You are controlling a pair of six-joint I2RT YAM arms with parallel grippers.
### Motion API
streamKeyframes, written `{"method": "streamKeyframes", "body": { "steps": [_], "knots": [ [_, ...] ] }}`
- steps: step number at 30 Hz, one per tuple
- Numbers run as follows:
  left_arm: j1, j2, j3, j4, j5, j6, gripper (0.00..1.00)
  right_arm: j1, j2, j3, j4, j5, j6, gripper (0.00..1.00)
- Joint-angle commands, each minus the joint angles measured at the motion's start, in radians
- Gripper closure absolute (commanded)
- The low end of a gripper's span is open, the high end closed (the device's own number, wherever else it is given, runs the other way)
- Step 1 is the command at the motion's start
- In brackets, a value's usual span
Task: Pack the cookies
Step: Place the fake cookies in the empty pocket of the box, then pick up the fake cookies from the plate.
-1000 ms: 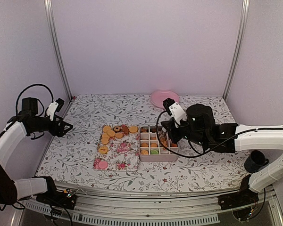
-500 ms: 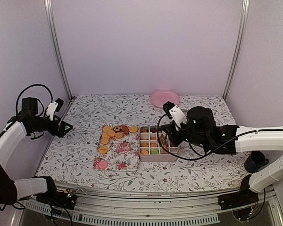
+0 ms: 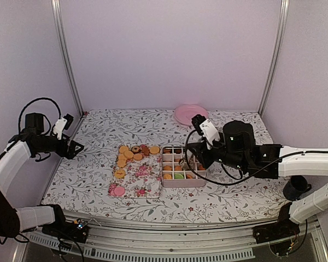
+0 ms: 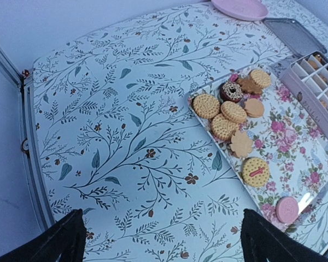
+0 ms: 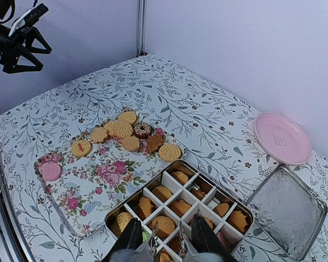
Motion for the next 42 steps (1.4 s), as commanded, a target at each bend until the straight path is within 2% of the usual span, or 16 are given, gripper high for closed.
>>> {"method": "streamKeyframes", "body": {
  "steps": [1, 8, 13, 20, 26, 33, 42],
  "knots": [
    [0.006, -0.009, 0.009, 0.018, 0.001, -0.012, 0.01, -0.005, -0.040, 0.020, 0.028, -0.010, 0.006, 0.68],
    [0.006, -0.004, 0.012, 0.018, 0.006, -0.024, 0.01, -0.005, 0.060, 0.147, 0.093, -0.091, 0.010, 0.68],
    [0.008, -0.002, 0.015, 0.007, 0.009, -0.025, 0.01, -0.001, 0.263, 0.317, 0.154, -0.145, 0.010, 0.68],
    [0.009, -0.022, 0.002, -0.012, -0.003, 0.003, 0.01, 0.002, 0.612, 0.618, 0.154, -0.196, 0.043, 0.68],
    [0.009, -0.038, -0.015, -0.018, -0.003, 0.018, 0.01, 0.000, 0.796, 0.799, 0.154, -0.216, 0.044, 0.67],
    [0.009, -0.042, -0.027, -0.018, -0.008, 0.031, 0.01, 0.000, 0.902, 0.901, 0.167, -0.292, 0.095, 0.66],
    [0.009, -0.046, -0.026, -0.023, -0.007, 0.032, 0.01, -0.002, 0.992, 0.937, 0.169, -0.309, 0.125, 0.63]
  ]
}}
